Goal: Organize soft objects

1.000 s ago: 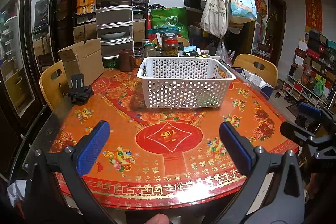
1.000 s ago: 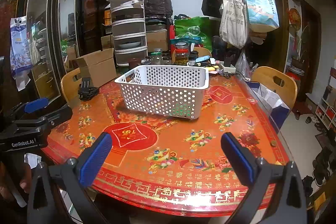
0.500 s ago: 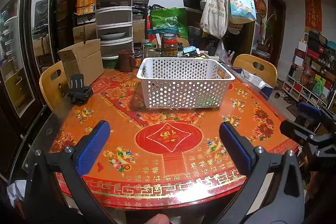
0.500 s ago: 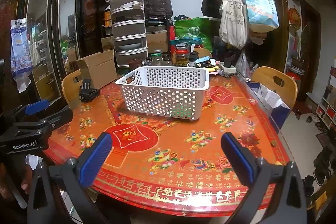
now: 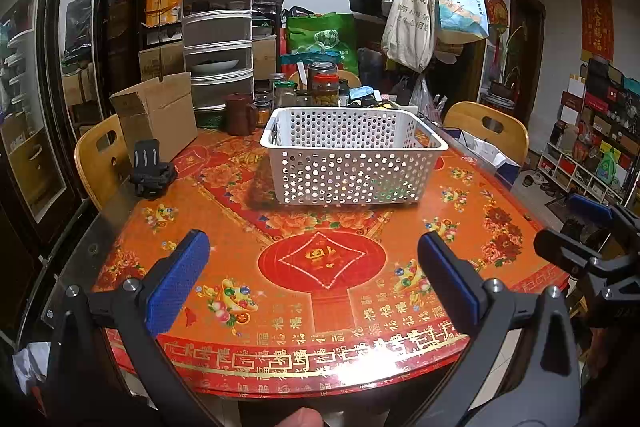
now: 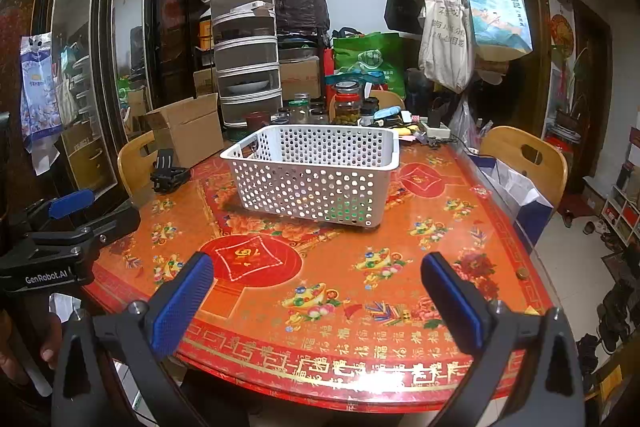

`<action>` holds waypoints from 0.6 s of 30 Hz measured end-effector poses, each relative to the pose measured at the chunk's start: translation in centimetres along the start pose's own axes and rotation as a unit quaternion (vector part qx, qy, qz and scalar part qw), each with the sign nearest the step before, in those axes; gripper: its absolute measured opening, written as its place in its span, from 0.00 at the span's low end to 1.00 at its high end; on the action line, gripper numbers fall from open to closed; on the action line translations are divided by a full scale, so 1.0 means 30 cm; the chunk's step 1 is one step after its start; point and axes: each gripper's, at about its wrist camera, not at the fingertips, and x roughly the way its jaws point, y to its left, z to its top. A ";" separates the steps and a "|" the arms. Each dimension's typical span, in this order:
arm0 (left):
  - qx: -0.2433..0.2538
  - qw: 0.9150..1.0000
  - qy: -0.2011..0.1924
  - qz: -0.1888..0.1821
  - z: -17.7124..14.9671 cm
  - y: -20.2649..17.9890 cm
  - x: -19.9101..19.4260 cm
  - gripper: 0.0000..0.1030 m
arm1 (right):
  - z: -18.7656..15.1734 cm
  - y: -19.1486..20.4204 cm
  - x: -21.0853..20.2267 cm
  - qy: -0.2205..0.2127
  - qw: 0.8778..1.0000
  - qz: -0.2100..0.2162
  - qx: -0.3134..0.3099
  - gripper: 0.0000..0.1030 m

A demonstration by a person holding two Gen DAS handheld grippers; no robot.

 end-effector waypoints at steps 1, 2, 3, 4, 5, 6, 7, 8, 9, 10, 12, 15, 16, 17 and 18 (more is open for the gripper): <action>0.000 1.000 0.000 0.000 -0.003 0.002 0.003 1.00 | 0.001 -0.001 0.000 0.000 1.000 0.000 0.000 1.00; 0.000 1.000 0.000 0.000 0.000 0.000 0.000 1.00 | 0.000 -0.001 -0.001 0.000 1.000 0.000 0.000 1.00; 0.000 1.000 0.000 0.000 0.000 0.000 0.000 1.00 | -0.001 0.000 -0.001 0.000 1.000 0.000 -0.001 1.00; 0.000 1.000 -0.001 0.000 0.000 -0.001 0.000 1.00 | -0.001 0.001 -0.001 0.000 1.000 0.001 -0.001 1.00; 0.000 1.000 0.000 0.000 0.000 0.000 0.001 1.00 | -0.001 0.001 -0.001 0.000 1.000 0.001 0.000 1.00; 0.000 1.000 0.000 0.000 0.000 0.000 0.000 1.00 | -0.001 0.001 -0.001 0.000 1.000 0.001 0.000 1.00; 0.000 1.000 0.000 0.000 0.000 0.000 0.000 1.00 | -0.001 0.001 0.000 0.000 1.000 0.001 0.000 1.00; 0.000 1.000 0.000 0.000 -0.001 0.001 0.001 1.00 | -0.001 0.002 -0.001 0.000 1.000 0.001 0.000 1.00; 0.000 1.000 0.000 0.000 0.000 0.001 0.000 1.00 | -0.001 0.001 -0.001 0.000 1.000 0.001 0.000 1.00; 0.000 1.000 0.000 0.000 0.000 0.001 0.000 1.00 | -0.001 0.001 -0.001 0.000 1.000 0.000 -0.001 1.00; 0.000 1.000 0.000 0.000 -0.003 0.002 0.000 1.00 | -0.001 0.001 -0.001 0.000 1.000 0.001 -0.001 1.00; 0.000 1.000 0.000 -0.001 -0.003 0.001 0.001 1.00 | -0.001 0.002 0.000 0.000 1.000 0.000 -0.001 1.00; 0.000 1.000 0.000 0.000 -0.003 0.001 0.001 1.00 | -0.001 0.002 0.000 0.000 1.000 0.001 -0.001 1.00; 0.000 1.000 0.000 0.000 -0.003 0.001 0.001 1.00 | -0.002 0.004 -0.001 0.001 1.000 0.001 -0.001 1.00; -0.001 1.000 0.000 0.000 -0.003 0.000 0.001 1.00 | -0.002 0.004 -0.001 0.001 1.000 0.001 -0.001 1.00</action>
